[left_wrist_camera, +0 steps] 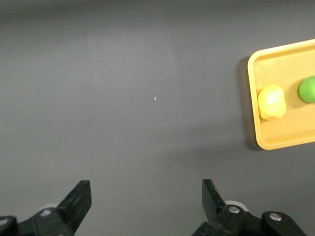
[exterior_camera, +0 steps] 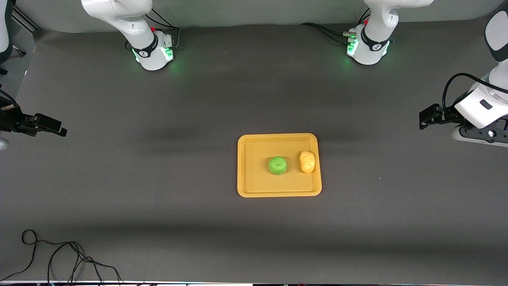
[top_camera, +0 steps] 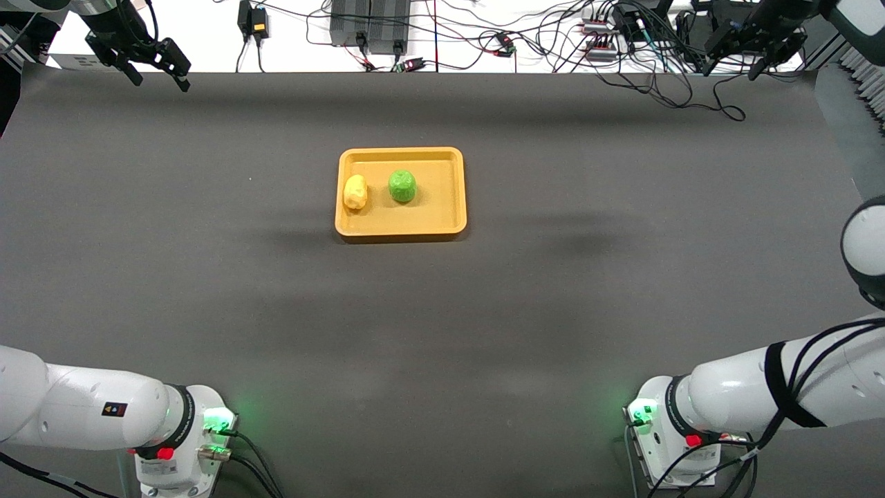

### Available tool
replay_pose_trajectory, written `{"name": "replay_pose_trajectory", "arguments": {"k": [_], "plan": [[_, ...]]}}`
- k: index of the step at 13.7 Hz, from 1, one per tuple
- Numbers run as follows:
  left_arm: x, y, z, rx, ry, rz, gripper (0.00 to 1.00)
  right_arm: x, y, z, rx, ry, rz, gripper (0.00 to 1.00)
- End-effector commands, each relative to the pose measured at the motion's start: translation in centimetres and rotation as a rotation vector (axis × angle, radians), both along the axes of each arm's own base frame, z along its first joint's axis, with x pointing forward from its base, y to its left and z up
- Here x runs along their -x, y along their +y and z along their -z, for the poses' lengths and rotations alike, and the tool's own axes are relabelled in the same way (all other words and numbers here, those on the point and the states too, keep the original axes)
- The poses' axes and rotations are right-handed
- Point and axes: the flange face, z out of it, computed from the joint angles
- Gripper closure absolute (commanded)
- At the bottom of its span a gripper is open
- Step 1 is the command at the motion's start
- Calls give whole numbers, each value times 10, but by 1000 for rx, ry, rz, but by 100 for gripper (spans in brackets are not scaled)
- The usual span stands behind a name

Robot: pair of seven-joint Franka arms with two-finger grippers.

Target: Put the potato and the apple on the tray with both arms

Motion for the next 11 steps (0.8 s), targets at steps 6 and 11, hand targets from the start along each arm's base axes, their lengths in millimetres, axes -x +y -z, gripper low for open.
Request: {"name": "replay_pose_trajectory", "arguments": {"k": [6, 11], "plan": [[10, 2, -18, -5, -38, 3, 0, 10, 20, -31, 72, -29, -42, 0], [10, 23, -7, -7, -20, -28, 0, 13, 17, -29, 69, -1, -35, 0]]}}
